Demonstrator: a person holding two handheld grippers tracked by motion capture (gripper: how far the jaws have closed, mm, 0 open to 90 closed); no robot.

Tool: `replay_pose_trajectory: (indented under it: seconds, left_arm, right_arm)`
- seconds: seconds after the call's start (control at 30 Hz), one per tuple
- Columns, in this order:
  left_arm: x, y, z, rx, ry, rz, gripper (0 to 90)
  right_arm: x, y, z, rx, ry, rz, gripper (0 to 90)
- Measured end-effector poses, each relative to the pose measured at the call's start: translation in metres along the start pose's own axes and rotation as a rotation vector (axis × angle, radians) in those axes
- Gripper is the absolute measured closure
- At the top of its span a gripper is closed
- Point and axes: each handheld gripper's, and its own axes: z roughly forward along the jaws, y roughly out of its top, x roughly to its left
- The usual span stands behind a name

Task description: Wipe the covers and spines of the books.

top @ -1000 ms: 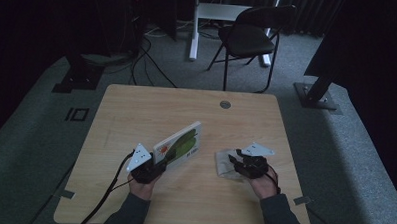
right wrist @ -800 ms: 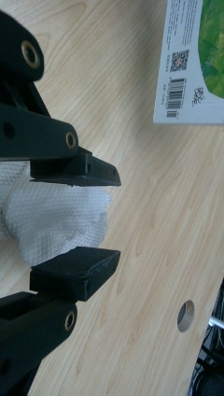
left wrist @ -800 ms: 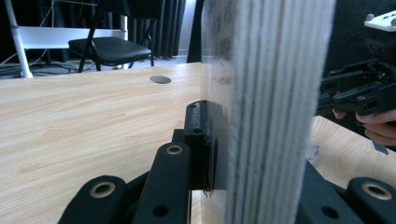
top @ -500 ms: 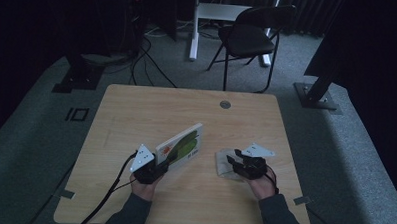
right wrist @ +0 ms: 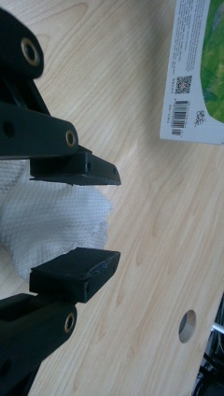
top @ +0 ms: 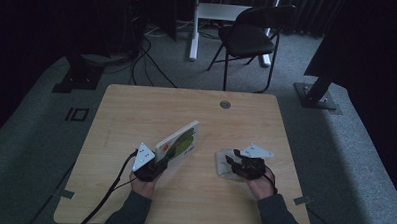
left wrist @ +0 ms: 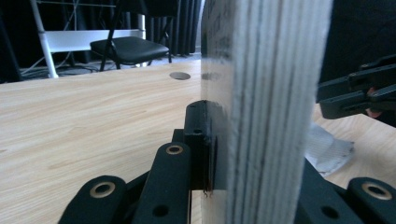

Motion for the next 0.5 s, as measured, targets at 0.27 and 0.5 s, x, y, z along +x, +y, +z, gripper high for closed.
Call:
replay_pose_trajectory:
  seconds: [0.27,0.5]
  left_arm:
    - [0.0009,-0.0033,0.0052,-0.007,0.059,0.021,78.9]
    - [0.0011,-0.0083,0.0087,0.004,0.079,0.043,79.0]
  right_arm:
    - [0.0007,-0.0006,-0.0001,0.005,0.011,-0.005,56.9]
    - [0.0014,-0.0009,0.0009,0.008,0.018,-0.007,56.9]
